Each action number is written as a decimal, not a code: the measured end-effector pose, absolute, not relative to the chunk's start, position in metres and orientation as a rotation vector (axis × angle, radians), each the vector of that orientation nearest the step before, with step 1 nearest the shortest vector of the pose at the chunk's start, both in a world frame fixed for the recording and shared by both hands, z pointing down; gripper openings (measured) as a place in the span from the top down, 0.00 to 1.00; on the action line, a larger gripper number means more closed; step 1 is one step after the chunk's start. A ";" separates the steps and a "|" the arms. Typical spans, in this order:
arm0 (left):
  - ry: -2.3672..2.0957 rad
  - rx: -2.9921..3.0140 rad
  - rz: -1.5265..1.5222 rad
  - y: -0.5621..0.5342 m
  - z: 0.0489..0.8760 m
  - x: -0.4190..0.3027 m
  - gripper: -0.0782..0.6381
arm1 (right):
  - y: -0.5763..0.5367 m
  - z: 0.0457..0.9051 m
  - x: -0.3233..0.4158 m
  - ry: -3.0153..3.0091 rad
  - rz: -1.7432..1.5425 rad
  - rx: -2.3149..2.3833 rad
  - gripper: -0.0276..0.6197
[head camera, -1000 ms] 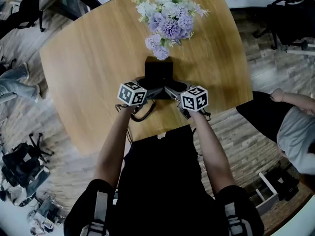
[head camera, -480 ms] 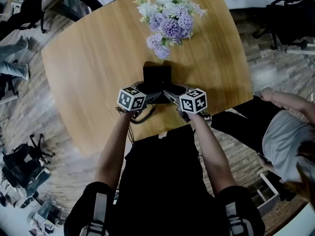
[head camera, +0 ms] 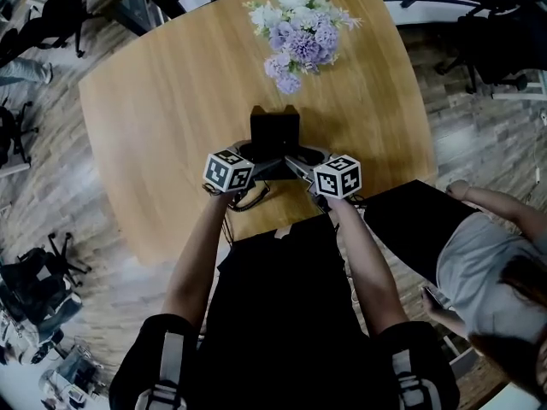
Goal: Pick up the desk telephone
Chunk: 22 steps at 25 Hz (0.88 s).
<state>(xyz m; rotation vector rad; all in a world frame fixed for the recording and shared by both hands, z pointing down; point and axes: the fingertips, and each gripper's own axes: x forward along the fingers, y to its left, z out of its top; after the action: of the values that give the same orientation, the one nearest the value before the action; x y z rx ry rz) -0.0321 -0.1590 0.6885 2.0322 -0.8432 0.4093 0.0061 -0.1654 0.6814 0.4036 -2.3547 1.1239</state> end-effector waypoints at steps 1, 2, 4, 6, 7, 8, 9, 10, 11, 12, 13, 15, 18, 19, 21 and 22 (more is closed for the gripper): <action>-0.846 2.037 0.409 -0.159 0.685 -0.034 0.46 | -0.165 0.678 0.005 -2.362 1.118 0.405 0.68; -0.849 2.042 0.408 -0.159 0.681 -0.035 0.46 | -0.165 0.674 0.003 -2.369 1.112 0.406 0.68; -0.860 2.050 0.406 -0.158 0.673 -0.039 0.46 | -0.164 0.666 0.000 -2.383 1.096 0.402 0.68; -0.876 2.057 0.399 -0.157 0.666 -0.042 0.46 | -0.164 0.659 -0.004 -2.398 1.077 0.395 0.68; -0.886 2.061 0.394 -0.157 0.662 -0.044 0.46 | -0.164 0.655 -0.006 -2.406 1.069 0.392 0.68; -0.896 2.066 0.389 -0.157 0.659 -0.046 0.46 | -0.164 0.651 -0.007 -2.414 1.060 0.390 0.68; -0.905 2.070 0.383 -0.157 0.655 -0.048 0.46 | -0.164 0.647 -0.009 -2.420 1.053 0.389 0.68; -0.915 2.074 0.378 -0.157 0.651 -0.050 0.46 | -0.164 0.643 -0.011 -2.426 1.044 0.390 0.68; -0.923 2.078 0.375 -0.156 0.647 -0.052 0.46 | -0.164 0.639 -0.013 -2.431 1.035 0.391 0.68; -0.932 2.083 0.373 -0.157 0.644 -0.054 0.46 | -0.164 0.635 -0.016 -2.435 1.024 0.392 0.68; -0.939 2.088 0.374 -0.157 0.640 -0.056 0.46 | -0.164 0.632 -0.018 -2.440 1.012 0.391 0.68; -0.954 2.096 0.378 -0.156 0.633 -0.061 0.46 | -0.164 0.625 -0.022 -2.451 0.995 0.384 0.68; -0.978 2.096 0.345 -0.154 0.622 -0.067 0.46 | -0.163 0.614 -0.028 -2.477 1.001 0.378 0.68; -0.986 2.095 0.323 -0.154 0.617 -0.069 0.46 | -0.163 0.609 -0.030 -2.488 1.004 0.380 0.68; -1.002 2.098 0.288 -0.155 0.607 -0.073 0.46 | -0.165 0.599 -0.033 -2.507 0.995 0.384 0.68; -1.010 2.103 0.281 -0.156 0.603 -0.075 0.46 | -0.165 0.595 -0.035 -2.515 0.984 0.382 0.68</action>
<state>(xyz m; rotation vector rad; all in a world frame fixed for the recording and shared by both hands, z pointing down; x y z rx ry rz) -0.0752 -0.1560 0.6034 2.1032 -1.0101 0.2812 -0.0347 -0.1654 0.5951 0.3820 -2.5147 0.9840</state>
